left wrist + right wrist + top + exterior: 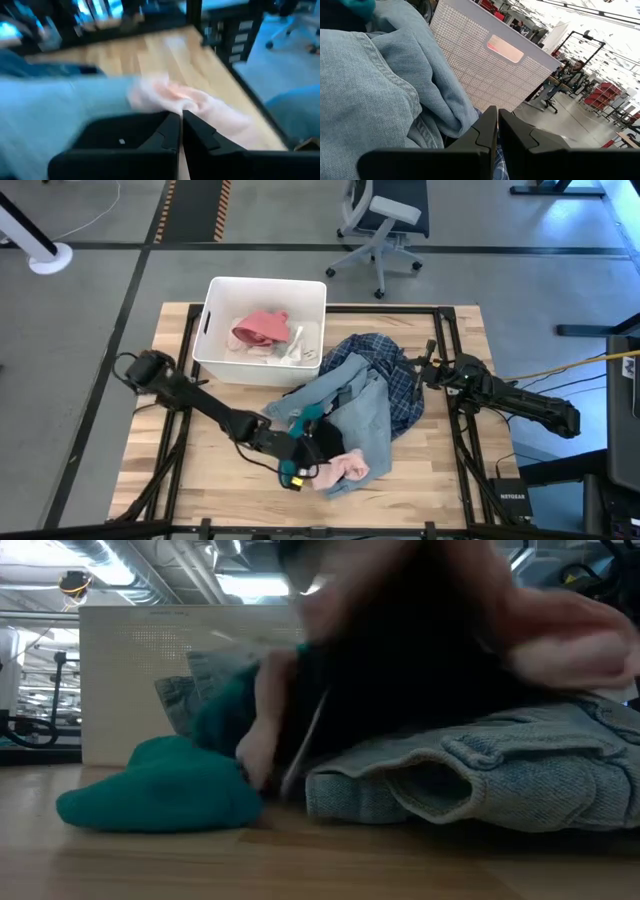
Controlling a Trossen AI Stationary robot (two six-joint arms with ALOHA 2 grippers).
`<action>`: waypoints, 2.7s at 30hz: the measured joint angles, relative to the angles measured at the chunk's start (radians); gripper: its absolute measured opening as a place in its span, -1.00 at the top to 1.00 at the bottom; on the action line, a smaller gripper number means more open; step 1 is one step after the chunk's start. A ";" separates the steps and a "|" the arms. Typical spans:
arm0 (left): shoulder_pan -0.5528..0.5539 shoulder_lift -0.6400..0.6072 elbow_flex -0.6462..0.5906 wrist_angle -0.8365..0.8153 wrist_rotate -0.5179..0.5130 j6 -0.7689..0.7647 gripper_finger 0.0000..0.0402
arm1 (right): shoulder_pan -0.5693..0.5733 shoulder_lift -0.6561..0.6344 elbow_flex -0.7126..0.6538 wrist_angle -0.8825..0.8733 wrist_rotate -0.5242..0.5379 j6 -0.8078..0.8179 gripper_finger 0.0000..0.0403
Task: Sort clothes
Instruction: Put the light pink sock into the white laundry bin
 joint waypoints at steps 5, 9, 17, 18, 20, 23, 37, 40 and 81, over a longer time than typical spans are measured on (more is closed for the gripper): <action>0.004 -0.131 0.000 -0.002 -0.070 0.095 0.98 | 0.000 0.000 0.000 0.000 0.000 0.000 0.83; 0.019 -0.241 0.001 -0.012 -0.145 0.177 0.98 | 0.000 0.000 0.000 0.000 0.000 0.000 0.83; 0.098 -0.428 0.001 -0.102 -0.302 0.268 0.97 | 0.000 0.000 0.000 0.000 0.000 0.000 0.83; 0.108 -0.445 0.001 -0.116 -0.302 0.252 0.97 | 0.000 0.000 0.000 0.000 0.000 0.000 0.83; 0.126 -0.466 0.001 -0.156 -0.294 0.199 0.97 | 0.000 0.000 0.000 0.000 0.000 0.000 0.83; 0.137 -0.466 0.001 -0.227 -0.229 0.135 0.97 | 0.000 0.000 0.000 0.000 0.000 0.000 0.83; 0.100 -0.290 0.001 -0.278 -0.153 -0.008 0.97 | 0.000 0.000 0.000 0.000 0.000 0.000 0.83; 0.103 -0.223 0.001 -0.278 -0.154 -0.049 0.97 | 0.000 0.000 0.000 0.000 0.000 0.000 0.83; 0.171 0.001 0.000 -0.137 -0.151 -0.297 0.13 | 0.000 0.000 0.000 0.000 0.000 0.000 0.83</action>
